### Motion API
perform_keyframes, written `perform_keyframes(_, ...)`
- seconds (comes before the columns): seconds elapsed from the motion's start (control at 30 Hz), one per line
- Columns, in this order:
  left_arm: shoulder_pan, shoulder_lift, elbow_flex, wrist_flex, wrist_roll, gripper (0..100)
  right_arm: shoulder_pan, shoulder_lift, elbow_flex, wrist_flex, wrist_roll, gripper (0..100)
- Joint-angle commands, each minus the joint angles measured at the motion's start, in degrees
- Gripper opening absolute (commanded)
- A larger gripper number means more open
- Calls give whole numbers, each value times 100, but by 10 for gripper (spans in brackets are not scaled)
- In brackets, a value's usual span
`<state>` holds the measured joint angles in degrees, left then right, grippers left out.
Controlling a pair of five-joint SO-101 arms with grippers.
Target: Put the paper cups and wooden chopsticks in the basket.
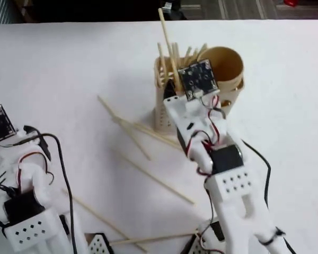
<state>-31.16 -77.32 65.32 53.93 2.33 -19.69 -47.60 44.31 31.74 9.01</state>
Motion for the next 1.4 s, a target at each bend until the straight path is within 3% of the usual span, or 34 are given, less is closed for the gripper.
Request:
perform_keyframes(0.0, -4, -75, -26, -123, -44, 72, -13, -505, -141, 48, 18, 221)
perform_keyframes(0.23, -4, -75, -26, -123, -44, 72, -13, -1182, -176, 347, 62, 100)
perform_keyframes(0.53, -4, -75, -26, -123, -44, 72, -4, -1446, -193, 532, 70, 98)
perform_keyframes(0.77, -4, -75, -18, -105, -44, 72, 31, 251, -1389, 374, 26, 191)
perform_keyframes(1.37, 4, -75, 70, -123, -44, 72, 207, 4585, -5662, 927, -536, 190)
